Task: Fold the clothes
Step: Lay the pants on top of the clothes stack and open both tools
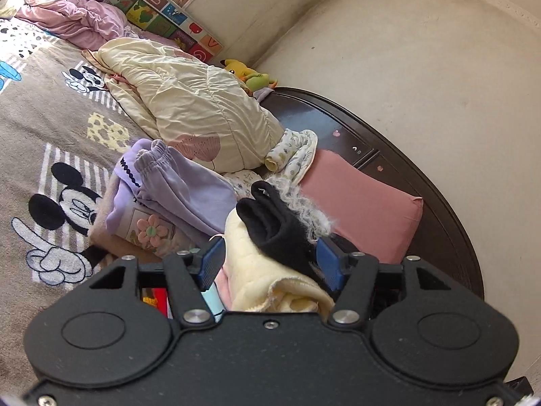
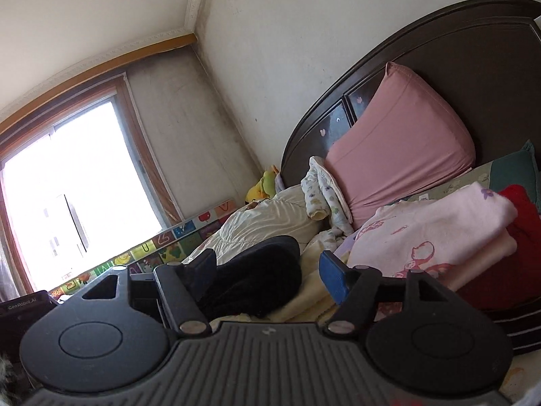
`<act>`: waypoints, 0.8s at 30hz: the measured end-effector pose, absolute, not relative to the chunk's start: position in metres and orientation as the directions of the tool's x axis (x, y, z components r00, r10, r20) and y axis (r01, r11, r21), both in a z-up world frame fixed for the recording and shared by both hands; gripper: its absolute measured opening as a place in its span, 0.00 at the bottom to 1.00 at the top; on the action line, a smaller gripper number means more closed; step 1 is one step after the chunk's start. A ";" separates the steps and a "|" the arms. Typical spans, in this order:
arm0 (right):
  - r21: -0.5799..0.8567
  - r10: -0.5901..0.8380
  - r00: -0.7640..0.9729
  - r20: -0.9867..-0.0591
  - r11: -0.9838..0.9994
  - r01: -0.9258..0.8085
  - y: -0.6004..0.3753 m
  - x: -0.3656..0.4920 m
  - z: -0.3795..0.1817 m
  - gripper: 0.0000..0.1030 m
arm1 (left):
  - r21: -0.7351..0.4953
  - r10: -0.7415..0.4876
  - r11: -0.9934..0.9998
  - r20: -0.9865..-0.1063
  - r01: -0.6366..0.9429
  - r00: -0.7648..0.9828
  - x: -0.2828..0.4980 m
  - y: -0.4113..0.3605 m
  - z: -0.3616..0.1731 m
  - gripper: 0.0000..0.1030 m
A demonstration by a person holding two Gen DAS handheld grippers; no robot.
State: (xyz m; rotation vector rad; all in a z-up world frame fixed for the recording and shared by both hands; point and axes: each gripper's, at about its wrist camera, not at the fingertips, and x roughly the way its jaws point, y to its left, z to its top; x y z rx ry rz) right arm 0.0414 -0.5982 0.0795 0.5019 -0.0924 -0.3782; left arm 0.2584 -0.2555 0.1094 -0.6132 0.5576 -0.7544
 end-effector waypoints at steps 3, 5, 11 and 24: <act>0.483 -0.332 0.943 -0.001 0.826 0.291 -0.583 0.039 0.084 0.68 | -0.686 -0.742 0.593 -0.265 0.421 0.616 0.234 -0.219 0.096 0.67; 0.500 -0.279 0.960 -0.016 0.829 0.249 -0.567 0.035 0.082 0.70 | -0.678 -0.720 0.621 -0.297 0.393 0.627 0.219 -0.192 0.086 0.68; 0.510 -0.061 0.991 -0.123 0.852 0.116 -0.486 0.034 0.061 0.77 | -0.564 -0.575 0.769 -0.408 0.299 0.709 0.164 -0.101 0.068 0.79; 0.503 0.383 0.856 -0.348 0.847 -0.174 -0.262 0.032 0.038 1.00 | -0.224 0.019 0.959 -0.560 -0.174 0.828 0.045 0.053 0.043 1.00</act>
